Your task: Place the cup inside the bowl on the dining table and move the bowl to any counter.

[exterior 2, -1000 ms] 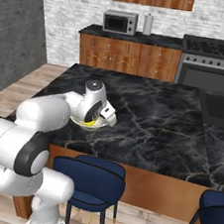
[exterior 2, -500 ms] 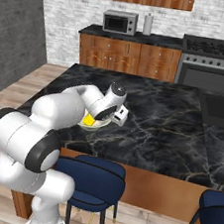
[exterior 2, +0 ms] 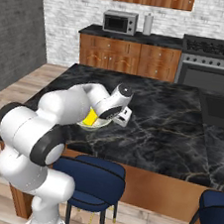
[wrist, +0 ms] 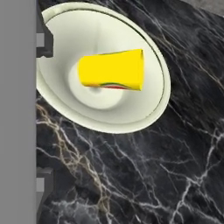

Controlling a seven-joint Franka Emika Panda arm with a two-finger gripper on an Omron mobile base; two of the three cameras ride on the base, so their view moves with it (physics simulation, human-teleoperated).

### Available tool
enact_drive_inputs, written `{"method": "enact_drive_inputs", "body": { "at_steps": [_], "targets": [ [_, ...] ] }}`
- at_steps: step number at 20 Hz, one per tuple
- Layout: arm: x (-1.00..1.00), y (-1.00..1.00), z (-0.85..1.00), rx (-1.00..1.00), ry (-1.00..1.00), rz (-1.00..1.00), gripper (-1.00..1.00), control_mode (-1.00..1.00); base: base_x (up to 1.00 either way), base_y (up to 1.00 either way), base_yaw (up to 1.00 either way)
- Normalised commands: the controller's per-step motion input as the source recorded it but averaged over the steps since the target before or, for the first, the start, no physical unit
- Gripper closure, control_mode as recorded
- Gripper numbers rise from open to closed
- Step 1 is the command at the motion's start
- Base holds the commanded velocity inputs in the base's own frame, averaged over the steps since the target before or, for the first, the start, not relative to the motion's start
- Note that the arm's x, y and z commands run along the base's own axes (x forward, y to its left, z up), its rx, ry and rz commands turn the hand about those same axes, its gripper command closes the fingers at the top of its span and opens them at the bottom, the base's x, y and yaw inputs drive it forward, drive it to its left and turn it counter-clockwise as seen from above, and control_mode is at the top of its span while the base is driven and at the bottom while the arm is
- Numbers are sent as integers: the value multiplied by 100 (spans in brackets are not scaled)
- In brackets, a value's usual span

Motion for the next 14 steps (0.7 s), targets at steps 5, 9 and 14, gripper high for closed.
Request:
{"method": "enact_drive_inputs", "body": {
  "at_steps": [5,9,14],
  "targets": [
    [32,23,-22,-1,7,-8,-100,-100,0,0,0],
    [34,13,-25,0,5,-10,-100,-100,0,0,0],
    [10,0,-13,0,1,-9,-100,-100,0,0,0]
  ]
}}
